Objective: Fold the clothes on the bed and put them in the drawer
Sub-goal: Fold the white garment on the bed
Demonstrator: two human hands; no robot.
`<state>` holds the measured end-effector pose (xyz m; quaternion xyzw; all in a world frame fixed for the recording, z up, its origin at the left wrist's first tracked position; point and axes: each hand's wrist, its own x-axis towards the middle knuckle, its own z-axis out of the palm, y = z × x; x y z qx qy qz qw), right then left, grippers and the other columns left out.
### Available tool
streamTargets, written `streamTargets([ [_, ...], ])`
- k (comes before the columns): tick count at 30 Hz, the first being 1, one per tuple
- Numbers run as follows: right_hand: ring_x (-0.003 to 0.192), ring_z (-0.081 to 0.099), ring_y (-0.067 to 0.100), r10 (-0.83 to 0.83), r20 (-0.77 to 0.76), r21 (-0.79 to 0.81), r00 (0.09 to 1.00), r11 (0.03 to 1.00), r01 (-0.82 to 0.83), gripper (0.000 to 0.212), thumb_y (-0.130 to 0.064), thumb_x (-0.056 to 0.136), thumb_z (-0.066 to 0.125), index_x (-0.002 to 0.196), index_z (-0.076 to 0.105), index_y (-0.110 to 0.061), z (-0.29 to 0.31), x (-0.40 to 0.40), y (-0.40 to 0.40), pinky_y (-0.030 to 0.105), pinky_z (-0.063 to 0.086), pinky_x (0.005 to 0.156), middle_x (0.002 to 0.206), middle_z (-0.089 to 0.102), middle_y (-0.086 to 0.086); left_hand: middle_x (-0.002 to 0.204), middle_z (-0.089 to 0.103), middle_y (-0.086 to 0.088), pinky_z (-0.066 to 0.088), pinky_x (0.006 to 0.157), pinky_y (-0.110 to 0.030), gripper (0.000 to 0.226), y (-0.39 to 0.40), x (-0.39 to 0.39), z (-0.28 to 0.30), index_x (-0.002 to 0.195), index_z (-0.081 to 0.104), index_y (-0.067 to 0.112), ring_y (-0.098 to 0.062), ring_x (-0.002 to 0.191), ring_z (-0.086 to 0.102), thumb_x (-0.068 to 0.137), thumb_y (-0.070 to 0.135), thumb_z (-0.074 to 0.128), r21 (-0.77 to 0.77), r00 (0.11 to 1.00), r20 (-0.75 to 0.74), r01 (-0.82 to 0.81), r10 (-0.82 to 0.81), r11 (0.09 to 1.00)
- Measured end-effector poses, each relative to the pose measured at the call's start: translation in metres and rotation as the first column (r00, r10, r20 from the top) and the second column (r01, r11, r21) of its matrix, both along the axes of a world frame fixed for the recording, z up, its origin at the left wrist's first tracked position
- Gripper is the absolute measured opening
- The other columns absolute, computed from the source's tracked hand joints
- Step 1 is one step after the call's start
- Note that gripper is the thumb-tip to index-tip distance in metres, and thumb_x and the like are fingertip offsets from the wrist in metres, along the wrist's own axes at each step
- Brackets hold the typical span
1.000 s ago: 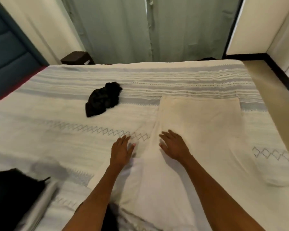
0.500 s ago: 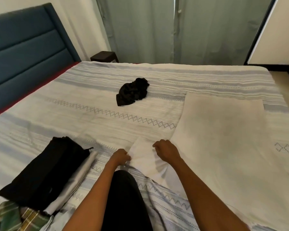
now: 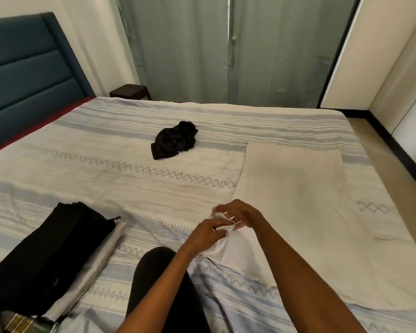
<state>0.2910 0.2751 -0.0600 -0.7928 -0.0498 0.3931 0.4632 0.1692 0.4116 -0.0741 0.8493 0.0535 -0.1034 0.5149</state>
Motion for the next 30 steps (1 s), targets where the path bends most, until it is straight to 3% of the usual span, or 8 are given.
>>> streamTargets([
  [3, 0.068, 0.067, 0.018, -0.055, -0.007, -0.027, 0.998, 0.998, 0.055, 0.01, -0.01, 0.086, 0.07, 0.095, 0.075, -0.006, 0.002, -0.008, -0.022, 0.033, 0.059, 0.069, 0.084, 0.07, 0.009, 0.119, 0.07, 0.007, 0.045, 0.069, -0.012, 0.036, -0.027, -0.006, -0.01, 0.124, 0.069, 0.029, 0.007, 0.078, 0.061, 0.091, 0.016, 0.067, -0.031, 1.0, 0.028, -0.001, 0.002, 1.0],
  [5, 0.059, 0.061, 0.014, -0.125, 0.022, 0.021, 0.992, 0.992, 0.125, 0.019, -0.002, 0.085, 0.062, 0.099, 0.073, 0.005, -0.001, -0.012, -0.041, 0.03, 0.054, 0.065, 0.081, 0.066, 0.011, 0.123, 0.068, 0.009, 0.047, 0.081, -0.014, 0.036, -0.046, -0.012, -0.016, 0.124, 0.069, 0.028, 0.005, 0.093, 0.063, 0.09, 0.013, 0.068, -0.066, 0.998, 0.065, -0.001, 0.005, 0.998],
  [7, 0.063, 0.061, 0.018, -0.245, -0.037, 0.094, 0.969, 0.964, 0.248, 0.022, -0.001, 0.085, 0.057, 0.099, 0.072, 0.006, -0.003, -0.019, -0.064, 0.029, 0.053, 0.063, 0.083, 0.066, 0.01, 0.121, 0.067, 0.012, 0.047, 0.09, -0.017, 0.036, -0.068, -0.018, -0.021, 0.121, 0.068, 0.026, 0.004, 0.105, 0.062, 0.089, 0.009, 0.068, -0.095, 0.994, 0.111, 0.006, 0.005, 0.996],
  [12, 0.072, 0.062, 0.016, -0.448, -0.256, 0.275, 0.857, 0.816, 0.509, 0.021, -0.006, 0.095, 0.055, 0.101, 0.075, -0.006, -0.016, -0.03, -0.135, 0.026, 0.051, 0.061, 0.085, 0.07, 0.004, 0.108, 0.061, 0.005, 0.043, 0.081, -0.007, 0.039, -0.129, -0.018, -0.023, 0.129, 0.064, 0.02, -0.007, 0.098, 0.06, 0.092, 0.007, 0.063, -0.018, 0.98, 0.161, 0.118, -0.113, 0.993],
  [16, 0.078, 0.064, 0.018, -0.545, -0.3, 0.238, 0.783, 0.752, 0.615, 0.019, -0.005, 0.096, 0.057, 0.103, 0.074, 0.001, -0.039, -0.035, -0.187, 0.028, 0.052, 0.073, 0.095, 0.07, 0.01, 0.117, 0.063, 0.0, 0.041, 0.084, -0.007, 0.039, -0.168, -0.018, -0.038, 0.132, 0.062, 0.02, -0.007, 0.099, 0.057, 0.094, 0.011, 0.059, 0.088, 0.946, 0.133, 0.286, -0.296, 0.954],
  [22, 0.047, 0.034, 0.014, -0.554, -0.157, 0.081, 0.817, 0.818, 0.57, 0.056, -0.061, 0.091, 0.062, 0.058, 0.05, -0.018, -0.033, -0.054, -0.222, 0.025, 0.034, 0.052, 0.052, 0.036, 0.0, 0.119, 0.065, -0.003, 0.037, 0.078, -0.001, 0.031, -0.204, -0.026, -0.055, 0.126, 0.066, 0.011, -0.005, 0.094, 0.058, 0.096, 0.016, 0.06, 0.105, 0.96, 0.095, 0.254, -0.264, 0.962],
  [27, 0.054, 0.047, 0.018, -0.515, 0.04, -0.019, 0.856, 0.856, 0.516, 0.017, -0.009, 0.087, 0.069, 0.073, 0.06, -0.008, -0.045, -0.047, -0.226, 0.033, 0.041, 0.058, 0.068, 0.052, 0.011, 0.105, 0.069, 0.005, 0.045, 0.076, -0.009, 0.032, -0.206, -0.031, -0.053, 0.115, 0.071, 0.02, 0.005, 0.085, 0.062, 0.093, 0.003, 0.055, -0.031, 0.96, 0.124, 0.257, -0.251, 0.966],
  [30, 0.072, 0.059, 0.024, -0.616, 0.084, 0.122, 0.783, 0.786, 0.606, 0.017, -0.012, 0.097, 0.056, 0.082, 0.064, -0.012, -0.045, -0.047, -0.228, 0.036, 0.051, 0.065, 0.079, 0.063, 0.009, 0.097, 0.069, 0.003, 0.045, 0.082, -0.014, 0.041, -0.188, -0.029, -0.051, 0.106, 0.072, 0.017, -0.003, 0.09, 0.062, 0.085, -0.006, 0.046, 0.035, 0.92, 0.34, 0.195, -0.195, 0.98],
])
